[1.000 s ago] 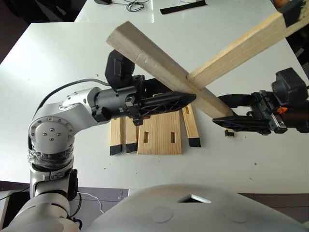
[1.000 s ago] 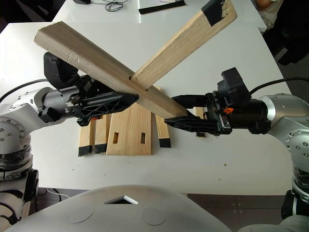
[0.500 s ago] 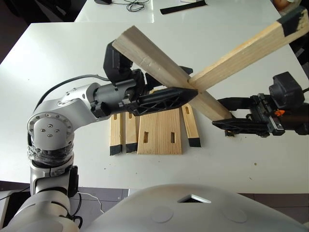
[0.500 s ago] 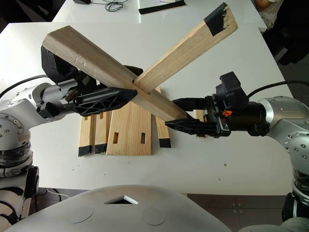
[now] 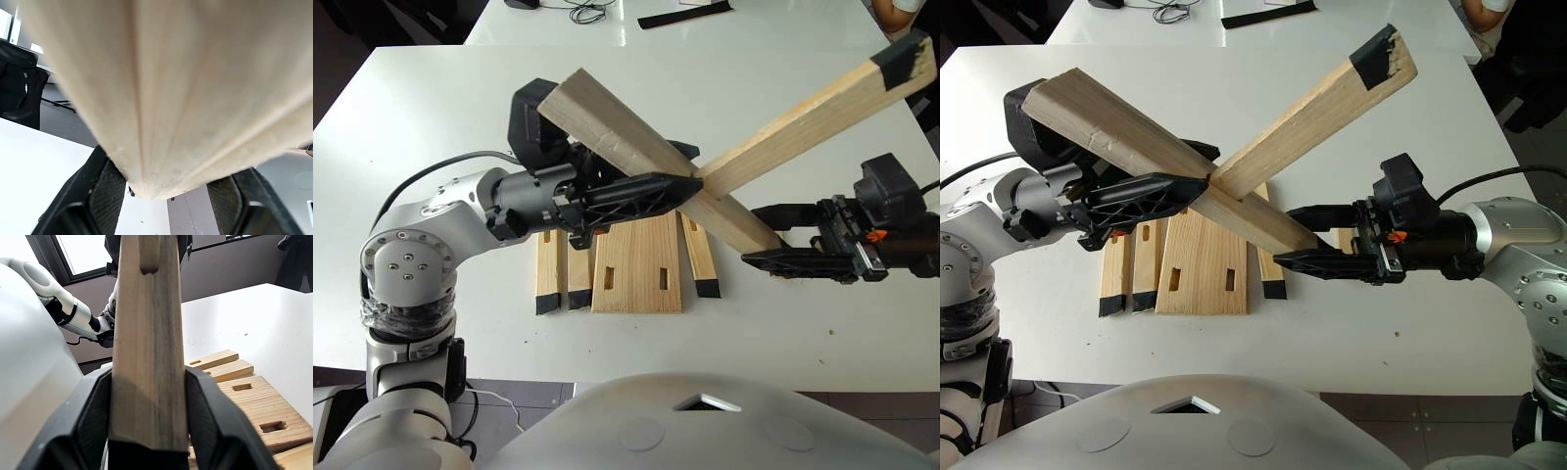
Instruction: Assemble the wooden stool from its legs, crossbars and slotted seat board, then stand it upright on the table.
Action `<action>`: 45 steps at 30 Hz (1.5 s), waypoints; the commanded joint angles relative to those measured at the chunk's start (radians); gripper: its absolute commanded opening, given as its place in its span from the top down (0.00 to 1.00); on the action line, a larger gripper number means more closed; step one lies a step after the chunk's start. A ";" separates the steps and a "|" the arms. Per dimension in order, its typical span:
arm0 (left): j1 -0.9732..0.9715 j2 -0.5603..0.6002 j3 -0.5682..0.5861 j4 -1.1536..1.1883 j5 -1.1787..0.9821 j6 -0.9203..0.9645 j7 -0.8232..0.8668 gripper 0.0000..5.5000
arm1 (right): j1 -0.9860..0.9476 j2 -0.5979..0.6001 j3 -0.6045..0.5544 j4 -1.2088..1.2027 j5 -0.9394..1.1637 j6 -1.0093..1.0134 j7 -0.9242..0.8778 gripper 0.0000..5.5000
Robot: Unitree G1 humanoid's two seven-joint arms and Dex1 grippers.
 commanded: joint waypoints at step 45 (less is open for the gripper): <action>0.293 0.397 0.090 0.170 0.829 -0.382 -0.836 0.62 | 0.453 0.141 -0.032 -0.038 -0.512 -0.251 -0.166 0.42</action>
